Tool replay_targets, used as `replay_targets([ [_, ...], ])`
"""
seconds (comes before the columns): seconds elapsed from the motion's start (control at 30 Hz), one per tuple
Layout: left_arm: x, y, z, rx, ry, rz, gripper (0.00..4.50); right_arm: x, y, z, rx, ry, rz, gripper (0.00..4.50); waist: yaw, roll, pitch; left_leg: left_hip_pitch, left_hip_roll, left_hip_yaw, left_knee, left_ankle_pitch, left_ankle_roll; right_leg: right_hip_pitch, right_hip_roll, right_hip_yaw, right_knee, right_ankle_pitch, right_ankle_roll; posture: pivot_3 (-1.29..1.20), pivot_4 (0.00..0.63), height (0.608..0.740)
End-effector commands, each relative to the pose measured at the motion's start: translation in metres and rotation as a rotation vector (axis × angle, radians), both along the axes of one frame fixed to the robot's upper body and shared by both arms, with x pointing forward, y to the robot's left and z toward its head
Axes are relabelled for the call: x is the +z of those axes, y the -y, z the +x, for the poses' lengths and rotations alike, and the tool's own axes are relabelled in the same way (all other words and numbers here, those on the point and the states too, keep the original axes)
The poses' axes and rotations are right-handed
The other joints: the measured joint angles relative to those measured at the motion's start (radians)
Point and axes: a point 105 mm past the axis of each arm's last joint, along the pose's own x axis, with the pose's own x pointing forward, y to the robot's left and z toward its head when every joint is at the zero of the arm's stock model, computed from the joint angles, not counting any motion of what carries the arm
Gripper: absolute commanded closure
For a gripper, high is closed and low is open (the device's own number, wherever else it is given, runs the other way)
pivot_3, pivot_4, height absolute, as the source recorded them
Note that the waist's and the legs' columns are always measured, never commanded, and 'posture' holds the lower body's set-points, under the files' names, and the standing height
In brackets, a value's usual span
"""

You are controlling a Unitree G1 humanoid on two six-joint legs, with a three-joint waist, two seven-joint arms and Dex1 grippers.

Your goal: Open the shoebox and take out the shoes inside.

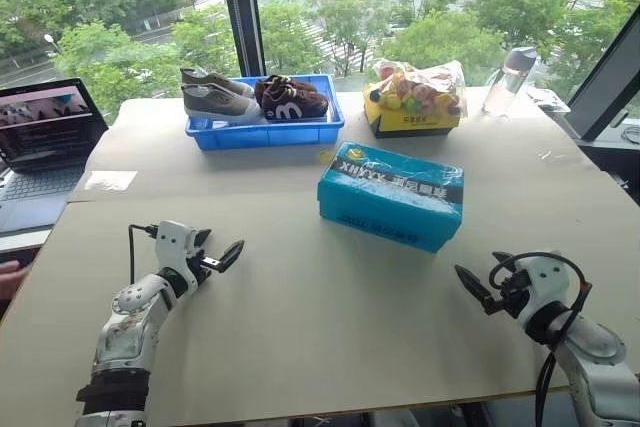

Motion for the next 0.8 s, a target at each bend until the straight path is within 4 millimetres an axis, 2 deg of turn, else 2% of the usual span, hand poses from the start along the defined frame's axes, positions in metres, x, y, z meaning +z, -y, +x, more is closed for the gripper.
replay_targets([
  [0.03,0.008,-0.001,0.0,-0.014,0.041,0.016,0.0,0.015,0.003,-0.001,-0.013,0.057,-0.009,0.04,0.0,0.0,0.0,0.0,0.0,0.0,0.0,0.0,0.0,0.0,0.0,0.0,0.0,0.0,0.0,0.0,0.15,0.74],
  [0.3,0.02,-0.006,0.005,-0.039,0.096,-0.026,0.0,0.02,0.007,-0.006,-0.041,0.074,-0.01,0.04,0.001,0.0,0.0,0.0,0.0,0.0,0.0,0.0,0.0,0.0,0.0,0.0,0.0,0.0,0.0,0.0,0.15,0.74],
  [0.37,0.023,-0.007,0.007,-0.046,0.11,-0.012,0.52,0.021,0.009,-0.008,-0.052,0.08,-0.005,0.0,0.001,0.0,0.0,0.0,0.0,0.0,0.0,0.0,0.0,0.0,0.001,0.0,0.0,0.0,0.0,0.0,0.15,0.74],
  [0.47,0.027,-0.012,0.011,-0.05,0.126,0.016,1.45,0.023,0.019,-0.012,-0.103,0.095,-0.017,0.76,0.001,0.0,0.0,0.0,0.0,0.0,0.0,0.0,0.0,0.0,0.002,-0.001,0.0,0.0,0.0,0.0,0.15,0.74],
  [0.5,0.028,-0.014,0.014,-0.053,0.128,0.028,1.61,0.024,0.025,-0.013,-0.134,0.101,-0.032,1.1,0.001,0.0,0.0,0.0,0.0,0.0,0.0,0.0,0.001,0.0,0.002,-0.001,-0.001,0.0,0.0,0.0,0.15,0.74],
  [0.6,0.03,-0.016,0.029,-0.056,0.126,0.072,2.79,0.028,0.04,-0.014,-0.221,0.118,-0.08,2.15,0.003,0.0,0.0,0.0,0.0,0.0,0.0,0.0,0.001,0.0,0.002,-0.001,-0.001,0.0,0.0,0.0,0.15,0.74],
  [0.63,0.03,-0.016,0.032,-0.058,0.128,0.084,3.06,0.029,0.042,-0.013,-0.232,0.123,-0.087,2.4,0.002,0.0,0.0,0.0,-0.001,0.0,0.0,0.0,0.001,0.0,0.002,-0.001,-0.001,0.0,0.0,0.0,0.15,0.74],
  [0.7,0.036,-0.001,0.053,-0.102,0.158,0.152,3.91,0.034,0.049,-0.007,-0.291,0.154,-0.112,3.18,0.003,0.0,0.0,0.0,-0.001,0.0,0.0,0.001,0.001,0.001,0.003,-0.001,-0.001,0.0,0.0,0.0,0.15,0.74],
  [0.73,0.038,0.007,0.062,-0.124,0.172,0.185,4.19,0.037,0.051,-0.004,-0.309,0.167,-0.115,3.42,0.006,0.0,0.0,0.0,-0.001,0.0,0.0,0.001,0.002,0.001,0.003,-0.002,-0.001,0.0,0.0,0.0,0.15,0.74],
  [0.77,0.042,0.017,0.07,-0.155,0.191,0.215,4.5,0.038,0.053,-0.001,-0.326,0.173,-0.133,3.84,0.006,0.0,0.0,0.0,-0.003,0.0,0.001,0.002,0.002,0.001,0.003,-0.003,-0.001,0.001,-0.001,0.0,0.15,0.74],
  [0.8,0.045,0.026,0.076,-0.179,0.209,0.233,4.5,0.041,0.052,0.003,-0.331,0.182,-0.136,4.17,0.007,0.0,0.0,0.0,-0.004,0.0,0.001,0.003,0.002,0.001,0.003,-0.003,-0.001,0.002,-0.001,0.0,0.15,0.74],
])
